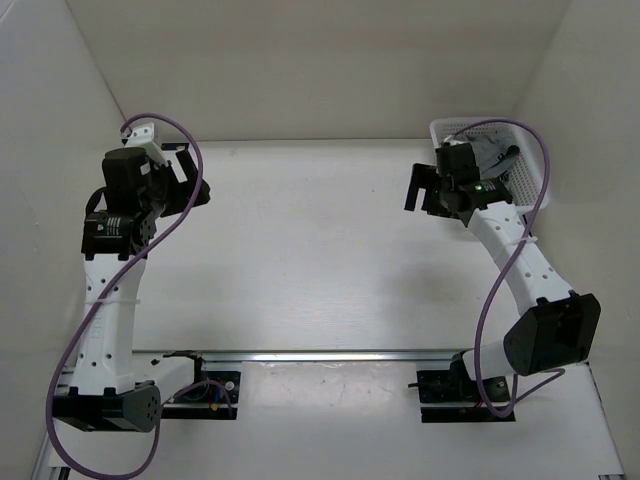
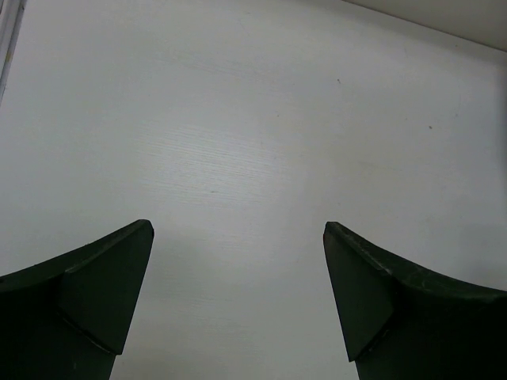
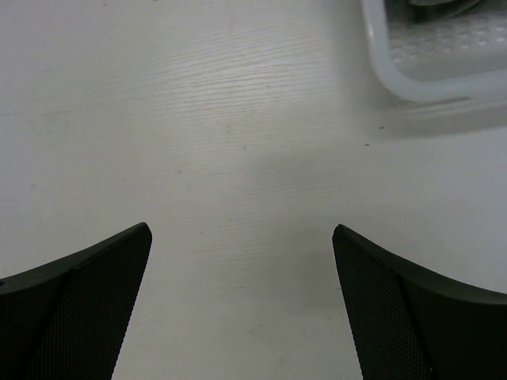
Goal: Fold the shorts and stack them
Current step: Grab the shorts from the pile, then move the shorts to the center of the board, then flatten the shorts out
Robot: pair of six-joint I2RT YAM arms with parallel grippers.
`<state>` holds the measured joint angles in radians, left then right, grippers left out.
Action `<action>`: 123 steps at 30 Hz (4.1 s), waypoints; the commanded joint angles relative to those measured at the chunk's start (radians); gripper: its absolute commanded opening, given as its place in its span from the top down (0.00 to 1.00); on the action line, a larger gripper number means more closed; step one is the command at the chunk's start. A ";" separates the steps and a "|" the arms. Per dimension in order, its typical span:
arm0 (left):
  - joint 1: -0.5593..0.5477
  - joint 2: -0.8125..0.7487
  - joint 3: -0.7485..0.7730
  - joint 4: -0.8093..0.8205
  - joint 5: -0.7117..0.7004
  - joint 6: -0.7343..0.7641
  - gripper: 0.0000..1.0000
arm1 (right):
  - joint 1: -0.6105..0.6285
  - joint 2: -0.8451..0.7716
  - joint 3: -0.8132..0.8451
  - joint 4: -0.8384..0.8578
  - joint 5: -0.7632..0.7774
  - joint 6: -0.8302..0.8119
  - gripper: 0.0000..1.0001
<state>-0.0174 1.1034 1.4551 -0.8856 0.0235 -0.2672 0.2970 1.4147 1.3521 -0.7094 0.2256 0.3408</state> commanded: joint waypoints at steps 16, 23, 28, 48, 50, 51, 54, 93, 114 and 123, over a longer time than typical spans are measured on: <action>-0.003 0.068 0.030 -0.026 0.107 -0.043 0.00 | -0.430 0.611 0.812 -0.222 -0.006 0.124 0.00; -0.003 0.119 0.070 -0.059 0.066 -0.043 0.00 | -0.489 0.935 1.130 -0.184 -0.316 0.170 0.00; -0.003 0.174 0.079 -0.070 0.046 -0.033 0.00 | -0.489 0.922 0.971 0.000 -0.410 0.230 0.70; -0.003 0.159 0.114 -0.091 0.078 -0.081 0.00 | -0.409 0.350 1.093 0.063 -0.618 0.087 1.00; -0.003 0.159 0.160 -0.105 0.038 -0.090 0.00 | -0.330 0.308 1.134 0.073 -0.649 0.075 1.00; 0.007 0.159 0.180 -0.124 0.023 -0.090 0.00 | -0.299 0.297 1.159 0.089 -0.664 0.066 1.00; 0.051 0.188 0.269 -0.171 0.048 -0.119 0.00 | -0.162 0.273 1.187 0.119 -0.700 0.066 1.00; -0.179 -0.145 -0.832 -0.084 0.170 -0.685 0.00 | 0.168 0.292 -0.064 0.137 -0.595 0.196 0.27; -0.233 0.023 -0.888 -0.019 0.044 -0.753 0.90 | 0.175 0.527 0.090 0.076 -0.404 0.205 0.19; -0.253 -0.007 -0.776 -0.095 -0.010 -0.731 0.66 | 0.185 0.618 0.193 0.056 -0.427 0.214 1.00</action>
<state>-0.2535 1.1301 0.6403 -0.9535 0.0433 -1.0077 0.4786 2.0361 1.5078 -0.6334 -0.1947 0.5529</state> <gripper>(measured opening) 0.261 0.040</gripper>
